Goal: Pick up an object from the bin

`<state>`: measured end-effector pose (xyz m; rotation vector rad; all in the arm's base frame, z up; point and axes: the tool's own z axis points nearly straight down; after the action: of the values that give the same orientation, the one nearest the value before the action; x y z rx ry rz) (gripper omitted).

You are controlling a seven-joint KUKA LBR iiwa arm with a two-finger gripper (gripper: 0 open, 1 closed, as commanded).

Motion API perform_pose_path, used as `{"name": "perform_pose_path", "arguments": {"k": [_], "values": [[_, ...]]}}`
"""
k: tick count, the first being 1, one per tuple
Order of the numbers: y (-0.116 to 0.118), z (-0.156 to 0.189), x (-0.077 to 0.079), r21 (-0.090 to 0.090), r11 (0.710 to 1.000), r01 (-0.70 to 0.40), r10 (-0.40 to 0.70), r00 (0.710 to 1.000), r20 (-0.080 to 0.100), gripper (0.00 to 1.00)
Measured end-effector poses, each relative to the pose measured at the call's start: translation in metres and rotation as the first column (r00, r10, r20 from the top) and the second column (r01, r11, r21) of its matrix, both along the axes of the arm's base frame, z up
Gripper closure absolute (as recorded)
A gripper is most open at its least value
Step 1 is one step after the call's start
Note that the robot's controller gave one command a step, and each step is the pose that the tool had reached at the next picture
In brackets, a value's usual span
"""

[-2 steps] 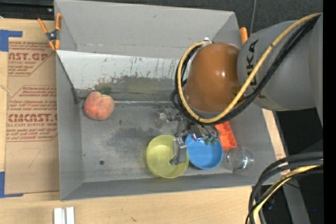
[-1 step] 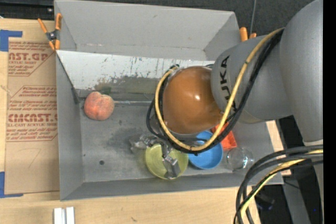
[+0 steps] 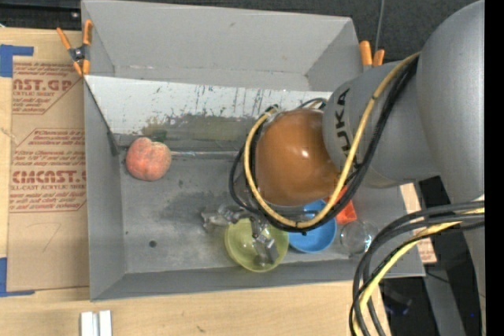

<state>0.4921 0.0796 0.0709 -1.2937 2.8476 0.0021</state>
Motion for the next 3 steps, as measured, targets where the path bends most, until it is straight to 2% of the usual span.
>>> {"name": "perform_pose_path", "arguments": {"k": [1,3], "values": [[0.0222,-0.0001,0.0250,0.001,0.998,-0.069,0.069,0.998,-0.013,1.00],[0.0222,0.0023,0.0244,0.001,0.998,-0.069,0.069,0.998,-0.014,1.00]]}}
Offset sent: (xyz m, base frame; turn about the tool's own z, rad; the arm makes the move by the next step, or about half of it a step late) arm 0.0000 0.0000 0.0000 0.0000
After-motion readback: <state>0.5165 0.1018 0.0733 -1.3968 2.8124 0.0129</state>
